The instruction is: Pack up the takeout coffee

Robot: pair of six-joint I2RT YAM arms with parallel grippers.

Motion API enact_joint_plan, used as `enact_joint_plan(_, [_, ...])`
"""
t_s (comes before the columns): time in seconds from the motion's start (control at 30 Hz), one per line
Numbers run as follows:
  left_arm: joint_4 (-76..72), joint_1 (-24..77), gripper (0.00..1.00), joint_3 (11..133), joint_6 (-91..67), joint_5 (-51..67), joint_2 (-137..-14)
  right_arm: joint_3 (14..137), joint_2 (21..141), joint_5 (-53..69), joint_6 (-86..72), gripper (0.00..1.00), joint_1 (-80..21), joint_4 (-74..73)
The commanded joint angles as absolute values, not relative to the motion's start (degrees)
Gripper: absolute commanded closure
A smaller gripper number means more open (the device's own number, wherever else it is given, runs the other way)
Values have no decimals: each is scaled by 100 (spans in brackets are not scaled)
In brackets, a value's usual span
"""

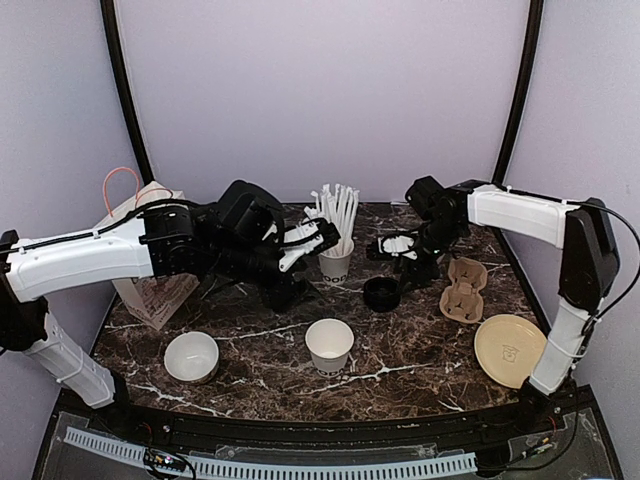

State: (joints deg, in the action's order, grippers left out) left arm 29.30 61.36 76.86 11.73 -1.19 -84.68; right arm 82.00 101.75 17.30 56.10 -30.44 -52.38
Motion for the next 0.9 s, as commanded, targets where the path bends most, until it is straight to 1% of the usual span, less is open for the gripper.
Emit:
enact_joint_plan(0.0, [2652, 5882, 34, 7550, 886, -212, -8367, 8273, 10279, 1654, 5730, 43, -3140, -5135])
enact_joint_plan(0.07, [2666, 5812, 33, 7506, 872, -222, -8357, 8286, 10388, 1549, 5798, 44, -3178, -5222])
enact_joint_plan(0.43, [2646, 5801, 33, 7330, 759, -159, -8244, 8614, 11033, 1281, 5928, 57, -3346, -5445])
enact_joint_plan(0.7, [2651, 5801, 33, 7213, 770, -164, -8203, 8860, 11235, 1220, 5934, 76, -3354, -5716])
enact_joint_plan(0.87, [2645, 5801, 33, 7182, 810, -125, -8271, 8929, 11302, 1204, 5890, 82, -3356, -5859])
